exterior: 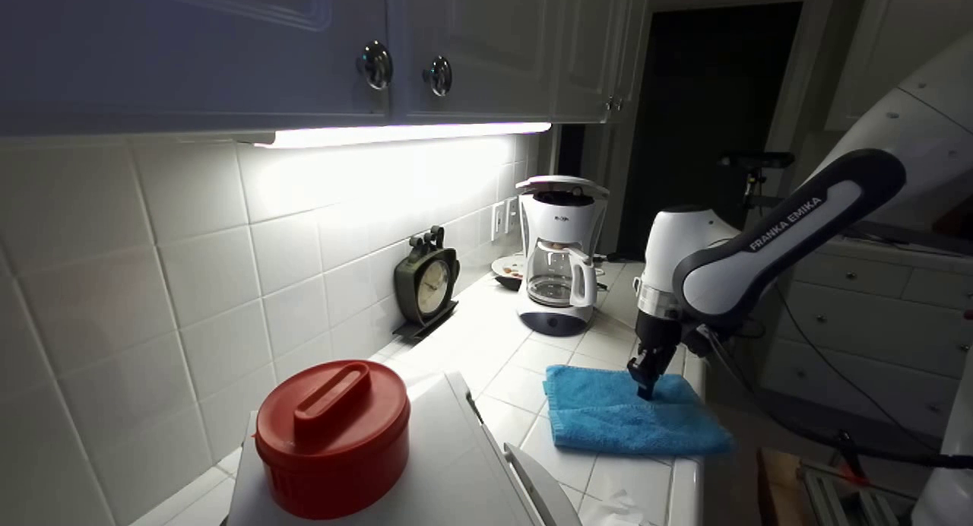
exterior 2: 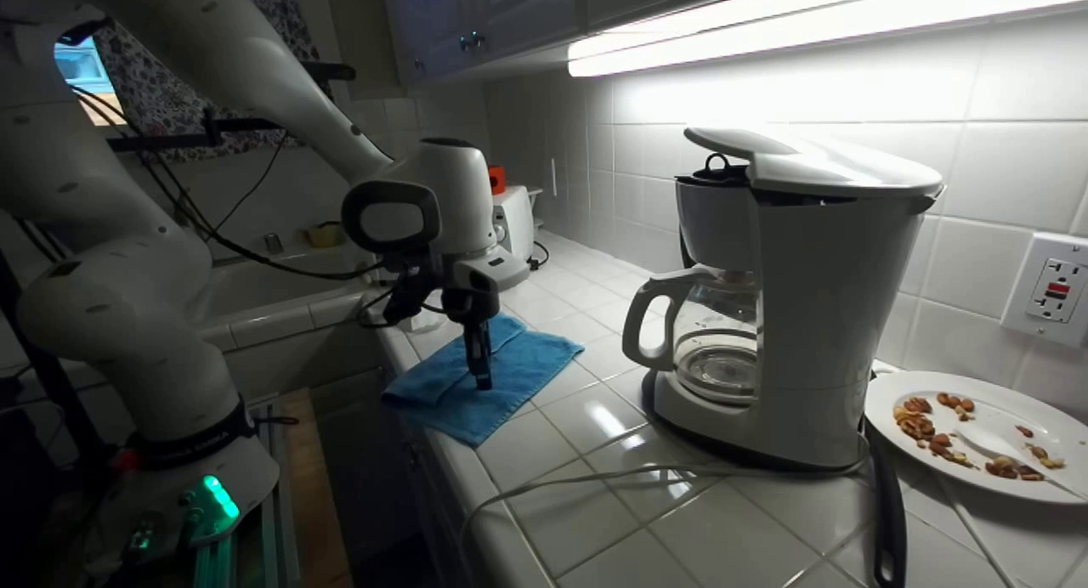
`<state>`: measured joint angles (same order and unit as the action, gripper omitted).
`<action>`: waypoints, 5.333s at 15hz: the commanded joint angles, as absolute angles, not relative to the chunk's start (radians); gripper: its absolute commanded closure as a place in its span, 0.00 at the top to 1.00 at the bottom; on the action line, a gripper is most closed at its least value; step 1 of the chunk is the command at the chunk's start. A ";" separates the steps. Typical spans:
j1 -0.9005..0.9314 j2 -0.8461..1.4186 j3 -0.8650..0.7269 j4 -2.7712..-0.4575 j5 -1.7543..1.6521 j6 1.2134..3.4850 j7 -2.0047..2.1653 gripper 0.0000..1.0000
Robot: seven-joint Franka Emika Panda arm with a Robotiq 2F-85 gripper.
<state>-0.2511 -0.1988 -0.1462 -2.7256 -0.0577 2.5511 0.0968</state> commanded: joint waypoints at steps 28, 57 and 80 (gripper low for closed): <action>-0.137 -0.426 -0.319 -2.745 0.164 2.394 -0.250 1.00; -0.075 -0.174 -0.320 -2.750 0.727 2.469 -0.870 0.38; -0.119 -0.206 -0.316 -2.747 0.698 2.483 -0.850 0.33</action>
